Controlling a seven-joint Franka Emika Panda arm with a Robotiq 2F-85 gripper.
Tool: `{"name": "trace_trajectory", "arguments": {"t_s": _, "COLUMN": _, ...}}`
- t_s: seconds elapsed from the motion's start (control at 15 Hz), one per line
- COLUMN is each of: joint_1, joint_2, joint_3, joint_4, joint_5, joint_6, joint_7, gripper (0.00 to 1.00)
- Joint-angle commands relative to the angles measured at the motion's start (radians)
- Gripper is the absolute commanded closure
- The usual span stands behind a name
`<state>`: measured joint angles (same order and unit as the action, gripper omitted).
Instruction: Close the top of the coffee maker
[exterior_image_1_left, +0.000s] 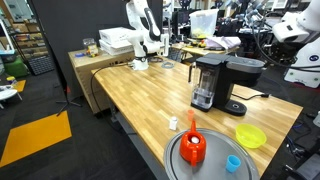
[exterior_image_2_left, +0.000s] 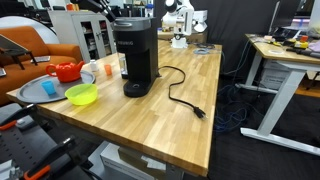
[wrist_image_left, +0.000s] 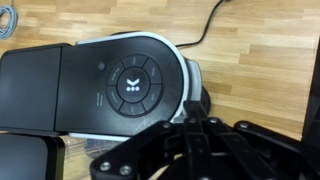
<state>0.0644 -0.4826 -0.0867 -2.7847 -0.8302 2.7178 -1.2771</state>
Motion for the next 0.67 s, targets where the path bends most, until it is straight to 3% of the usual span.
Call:
{"name": "trace_trajectory", "arguments": {"t_s": 0.0, "joint_1": 0.041, "joint_2": -0.080, "joint_3": -0.010, "joint_4": 0.003, "joint_5": 0.044, "joint_6": -0.087, "joint_7": 0.015, "gripper": 1.00}}
{"name": "trace_trajectory", "arguments": {"t_s": 0.33, "joint_1": 0.106, "joint_2": -0.206, "joint_3": -0.023, "joint_4": 0.011, "joint_5": 0.077, "joint_6": -0.199, "joint_7": 0.013, "gripper": 0.99}}
{"name": "trace_trajectory", "arguments": {"t_s": 0.47, "joint_1": 0.134, "joint_2": -0.260, "joint_3": -0.027, "joint_4": 0.011, "joint_5": 0.090, "joint_6": -0.235, "joint_7": 0.017, "gripper": 0.73}}
{"name": "trace_trajectory", "arguments": {"t_s": 0.6, "joint_1": 0.149, "joint_2": -0.316, "joint_3": -0.021, "joint_4": 0.012, "joint_5": 0.100, "joint_6": -0.282, "joint_7": 0.024, "gripper": 0.61}}
